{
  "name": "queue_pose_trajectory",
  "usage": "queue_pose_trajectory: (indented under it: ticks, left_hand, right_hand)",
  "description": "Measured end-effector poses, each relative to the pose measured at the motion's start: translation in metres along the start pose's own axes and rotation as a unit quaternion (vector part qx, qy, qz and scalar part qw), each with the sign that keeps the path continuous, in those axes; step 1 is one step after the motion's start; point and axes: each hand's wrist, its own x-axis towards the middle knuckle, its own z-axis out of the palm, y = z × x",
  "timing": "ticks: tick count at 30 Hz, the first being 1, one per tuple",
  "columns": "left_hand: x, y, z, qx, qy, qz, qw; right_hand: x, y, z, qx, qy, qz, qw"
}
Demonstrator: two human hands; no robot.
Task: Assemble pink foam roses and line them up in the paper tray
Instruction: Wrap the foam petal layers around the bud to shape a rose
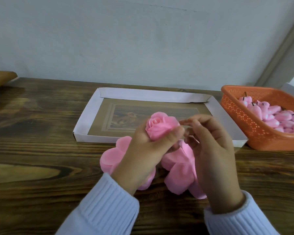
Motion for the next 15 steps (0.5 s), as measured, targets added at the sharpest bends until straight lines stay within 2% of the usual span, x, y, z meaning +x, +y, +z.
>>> queue_pose_trajectory:
  ticks: [2, 4, 6, 7, 9, 11, 15]
  left_hand:
    - [0.0, -0.001, -0.001, 0.021, 0.013, 0.021, 0.999]
    - [0.002, -0.004, -0.003, 0.063, 0.023, 0.032, 0.997]
    - [0.004, -0.004, 0.0, 0.097, 0.033, 0.049, 0.994]
    - [0.006, -0.005, 0.002, 0.079, 0.041, 0.048, 0.995]
    - [0.008, -0.005, 0.007, 0.013, 0.06, 0.022, 0.998]
    - [0.01, -0.006, 0.008, 0.002, 0.061, 0.033, 0.998]
    - [0.005, -0.006, 0.0, 0.083, 0.012, 0.077, 0.994]
  right_hand:
    - [-0.002, 0.003, 0.002, -0.04, -0.004, -0.02, 0.999]
    - [-0.004, 0.0, 0.004, -0.107, -0.033, -0.094, 0.989]
    - [-0.006, -0.001, 0.006, -0.203, -0.087, -0.186, 0.957]
    - [-0.008, 0.0, 0.006, -0.235, -0.115, -0.211, 0.942]
    - [-0.009, 0.001, 0.007, -0.261, -0.152, -0.211, 0.93]
    - [-0.009, 0.003, 0.008, -0.26, -0.167, -0.201, 0.929]
    - [-0.006, 0.003, 0.009, -0.236, -0.184, -0.21, 0.931]
